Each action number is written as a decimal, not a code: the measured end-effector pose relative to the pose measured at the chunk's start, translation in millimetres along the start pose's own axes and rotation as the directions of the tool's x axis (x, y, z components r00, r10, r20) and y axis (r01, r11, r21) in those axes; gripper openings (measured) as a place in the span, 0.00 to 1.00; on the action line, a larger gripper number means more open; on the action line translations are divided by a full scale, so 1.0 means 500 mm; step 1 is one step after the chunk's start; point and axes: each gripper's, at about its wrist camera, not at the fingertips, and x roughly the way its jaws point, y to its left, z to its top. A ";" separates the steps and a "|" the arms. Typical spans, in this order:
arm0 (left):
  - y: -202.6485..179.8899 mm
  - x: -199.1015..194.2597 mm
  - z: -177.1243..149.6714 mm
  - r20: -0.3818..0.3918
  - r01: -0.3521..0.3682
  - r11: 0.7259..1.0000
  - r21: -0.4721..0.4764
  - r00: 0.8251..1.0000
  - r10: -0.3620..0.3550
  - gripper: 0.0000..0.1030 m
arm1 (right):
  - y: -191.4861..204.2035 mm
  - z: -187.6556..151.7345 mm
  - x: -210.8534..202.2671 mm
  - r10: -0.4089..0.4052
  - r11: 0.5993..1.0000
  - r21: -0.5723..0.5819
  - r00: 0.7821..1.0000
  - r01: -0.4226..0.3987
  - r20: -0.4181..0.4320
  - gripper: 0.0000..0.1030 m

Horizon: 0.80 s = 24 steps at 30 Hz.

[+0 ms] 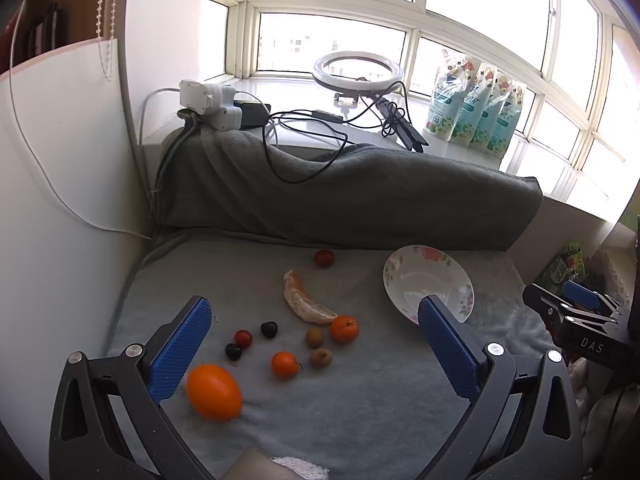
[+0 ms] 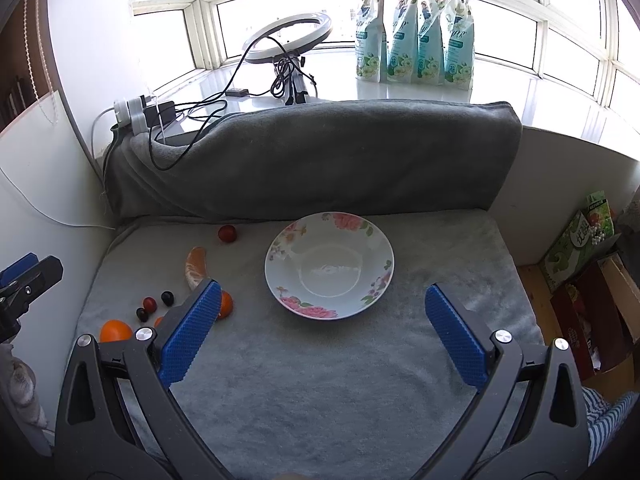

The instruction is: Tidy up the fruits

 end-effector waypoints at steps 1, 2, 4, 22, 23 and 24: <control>-0.001 -0.001 -0.001 0.000 0.000 1.000 0.001 1.000 0.000 0.99 | 0.001 -0.001 0.001 0.000 1.000 -0.001 1.000 0.000 -0.001 1.00; -0.001 -0.001 -0.002 0.001 0.000 1.000 0.001 1.000 0.000 0.99 | 0.004 -0.002 0.004 0.000 1.000 -0.001 1.000 0.000 -0.003 1.00; -0.002 0.000 -0.003 -0.001 0.000 1.000 -0.001 1.000 0.000 0.99 | 0.003 -0.002 0.003 0.001 1.000 -0.001 1.000 -0.001 -0.003 1.00; 0.002 -0.001 -0.012 -0.011 0.001 1.000 0.001 1.000 -0.001 0.99 | 0.002 -0.015 0.006 0.010 1.000 0.008 1.000 -0.010 -0.017 1.00; 0.003 -0.001 -0.013 -0.014 0.001 1.000 0.000 1.000 -0.001 0.99 | 0.003 -0.016 0.007 0.013 1.000 0.008 1.000 -0.013 -0.021 1.00; 0.004 0.000 -0.014 -0.017 -0.001 1.000 -0.001 1.000 0.001 0.99 | 0.003 -0.015 0.010 0.016 1.000 0.007 1.000 -0.015 -0.025 1.00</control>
